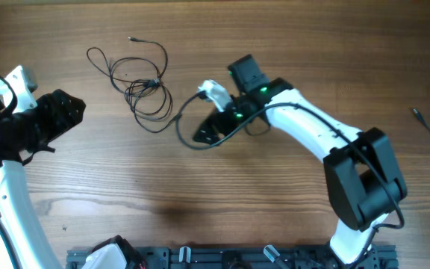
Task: Untangle cables
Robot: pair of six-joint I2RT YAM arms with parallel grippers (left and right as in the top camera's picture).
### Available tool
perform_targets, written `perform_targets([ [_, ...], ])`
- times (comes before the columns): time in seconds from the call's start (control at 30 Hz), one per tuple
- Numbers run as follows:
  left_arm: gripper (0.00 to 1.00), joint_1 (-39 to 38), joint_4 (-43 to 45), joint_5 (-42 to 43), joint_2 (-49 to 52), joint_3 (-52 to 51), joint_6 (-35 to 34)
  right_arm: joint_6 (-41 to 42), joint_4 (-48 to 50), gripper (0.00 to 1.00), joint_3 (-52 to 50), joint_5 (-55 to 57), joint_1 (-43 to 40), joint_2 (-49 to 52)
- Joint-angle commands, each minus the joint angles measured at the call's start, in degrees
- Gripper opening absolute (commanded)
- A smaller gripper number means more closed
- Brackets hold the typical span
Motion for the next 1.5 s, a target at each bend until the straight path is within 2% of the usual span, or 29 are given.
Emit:
perform_targets([
  [0.0, 0.68, -0.31, -0.68, 3.48, -0.42, 0.76, 2.36, 8.7, 11.06, 0.97, -0.04, -2.67, 3.67, -1.01],
  [0.13, 0.66, -0.31, -0.15, 3.48, -0.42, 0.76, 2.32, 11.02, 20.65, 1.0, -0.04, -2.29, 7.56, -0.92],
  [0.27, 0.66, -0.31, 0.24, 4.37, -0.42, 0.76, 2.29, 13.84, 24.83, 1.0, -0.04, 2.78, 10.88, -0.17],
  [0.43, 0.67, -0.31, -0.46, 9.11, -0.42, 0.76, 2.32, 10.67, 28.06, 1.0, -0.04, 5.53, 13.4, 1.79],
  [0.5, 0.67, -0.31, -0.76, 11.76, -0.57, 0.76, 2.32, 10.49, 30.08, 0.96, -0.04, 5.53, 13.42, 2.58],
  [0.67, 0.64, -0.28, 0.68, 13.0, -1.05, 1.6, 1.84, 19.45, 36.87, 0.94, -0.04, 7.72, 12.76, 5.01],
  [0.77, 0.62, -0.31, 0.33, 8.37, -1.07, 5.4, -1.03, 27.74, 38.42, 0.89, 0.04, 10.67, 12.46, 6.1],
  [0.87, 0.61, -0.31, -2.1, 4.55, -1.07, 11.06, -1.36, 31.41, 37.42, 0.89, 0.09, 10.6, 11.91, 6.67],
  [0.97, 0.61, -0.31, -5.09, 3.76, -1.07, 17.16, -1.86, 32.46, 32.44, 1.0, 0.13, 10.27, 11.32, 6.67],
  [1.07, 0.6, -0.31, -7.02, 3.8, -1.79, 21.2, -2.45, 30.47, 21.09, 1.0, 0.74, 8.7, 10.27, 6.34],
  [1.2, 0.59, -0.31, -8.68, 3.78, -3.08, 21.27, -2.4, 25.77, 7.54, 1.0, 1.77, 11.32, 7.87, 3.17],
  [1.33, 0.54, -0.31, -11.45, 3.54, -2.75, 20.79, -2.4, 21.97, -4.5, 1.0, 3.5, 23.82, 5.18, -5.73],
  [1.47, 0.48, -0.31, -13.35, -0.28, -2.03, 19.63, -2.4, 18.29, -11.21, 1.0, 4.9, 36.28, 4.42, -16.79],
])
